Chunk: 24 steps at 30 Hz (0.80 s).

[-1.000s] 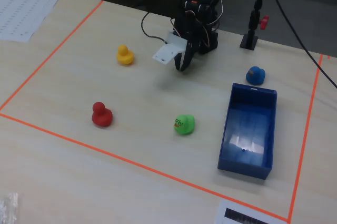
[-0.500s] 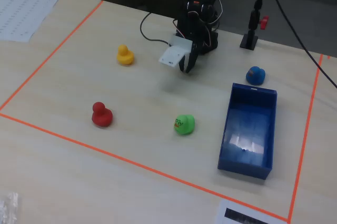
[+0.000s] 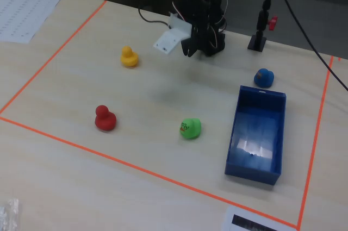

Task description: Grasp blue duck and put it into box.

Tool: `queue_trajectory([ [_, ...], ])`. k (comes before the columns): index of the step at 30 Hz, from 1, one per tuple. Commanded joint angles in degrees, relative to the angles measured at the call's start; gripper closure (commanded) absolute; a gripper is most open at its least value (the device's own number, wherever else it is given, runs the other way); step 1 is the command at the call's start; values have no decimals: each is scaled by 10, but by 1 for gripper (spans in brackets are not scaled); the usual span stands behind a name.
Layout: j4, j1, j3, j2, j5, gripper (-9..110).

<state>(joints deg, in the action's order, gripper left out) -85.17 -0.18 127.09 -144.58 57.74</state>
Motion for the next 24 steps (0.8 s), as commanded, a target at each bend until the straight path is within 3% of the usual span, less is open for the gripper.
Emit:
queue_trajectory([
  [1,-46,-18,-235,69,-70,101],
  [6,-159,-76,-393,151,-68,98],
  [11,-159,-181,-289,152,-75,80],
  [17,-138,-371,-236,219,-169,64],
  [24,-85,-526,-229,278,-245,58],
])
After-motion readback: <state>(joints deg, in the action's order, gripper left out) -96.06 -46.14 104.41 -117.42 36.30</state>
